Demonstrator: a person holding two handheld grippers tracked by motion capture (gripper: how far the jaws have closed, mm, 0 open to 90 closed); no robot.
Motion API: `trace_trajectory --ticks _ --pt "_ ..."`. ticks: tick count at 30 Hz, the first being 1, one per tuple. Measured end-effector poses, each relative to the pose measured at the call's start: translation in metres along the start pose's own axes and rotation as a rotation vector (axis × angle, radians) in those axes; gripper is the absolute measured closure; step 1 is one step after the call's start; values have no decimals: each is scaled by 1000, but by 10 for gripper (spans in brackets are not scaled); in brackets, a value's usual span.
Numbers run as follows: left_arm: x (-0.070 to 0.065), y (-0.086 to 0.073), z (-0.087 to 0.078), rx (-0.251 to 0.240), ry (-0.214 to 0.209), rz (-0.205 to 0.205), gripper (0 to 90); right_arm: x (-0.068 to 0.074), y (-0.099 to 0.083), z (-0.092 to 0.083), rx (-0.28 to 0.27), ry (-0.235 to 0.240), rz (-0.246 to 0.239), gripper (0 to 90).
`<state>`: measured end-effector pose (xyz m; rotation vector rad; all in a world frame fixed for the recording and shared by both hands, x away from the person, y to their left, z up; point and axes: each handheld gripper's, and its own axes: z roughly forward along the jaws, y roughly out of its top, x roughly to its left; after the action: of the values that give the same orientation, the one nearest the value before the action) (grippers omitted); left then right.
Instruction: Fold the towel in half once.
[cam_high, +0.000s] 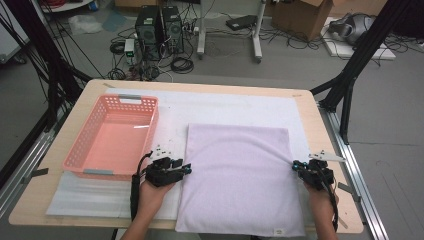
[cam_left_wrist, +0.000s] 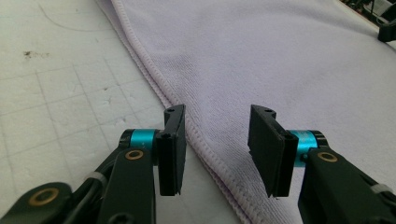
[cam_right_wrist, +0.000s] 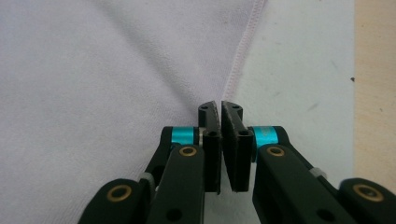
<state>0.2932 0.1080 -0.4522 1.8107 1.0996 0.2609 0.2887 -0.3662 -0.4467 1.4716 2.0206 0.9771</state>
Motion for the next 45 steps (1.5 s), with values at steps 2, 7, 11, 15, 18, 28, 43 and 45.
trace_trajectory --ticks 2,7,11,15,18,28,43,45 --pt "0 0 1 5 0 -2 563 -1 -3 -3 -19 23 3 708" --pt "-2 2 7 60 17 7 587 -9 -11 -14 -10 84 39 644" --pt "-3 2 8 67 77 -2 793 -3 -15 -14 9 110 16 620" --pt "-5 1 6 65 87 -1 863 2 -12 -11 22 136 -13 840" --pt "-4 -1 1 55 105 -16 867 1 -12 -12 22 129 -14 863" --pt "1 0 -7 -59 -6 3 627 0 -13 -20 -27 100 -53 603" --pt "-5 9 -6 -206 -94 197 328 -3 -13 -49 -178 110 -127 252" --pt "-5 10 -6 -205 -91 185 305 -4 -13 -47 -174 105 -121 227"
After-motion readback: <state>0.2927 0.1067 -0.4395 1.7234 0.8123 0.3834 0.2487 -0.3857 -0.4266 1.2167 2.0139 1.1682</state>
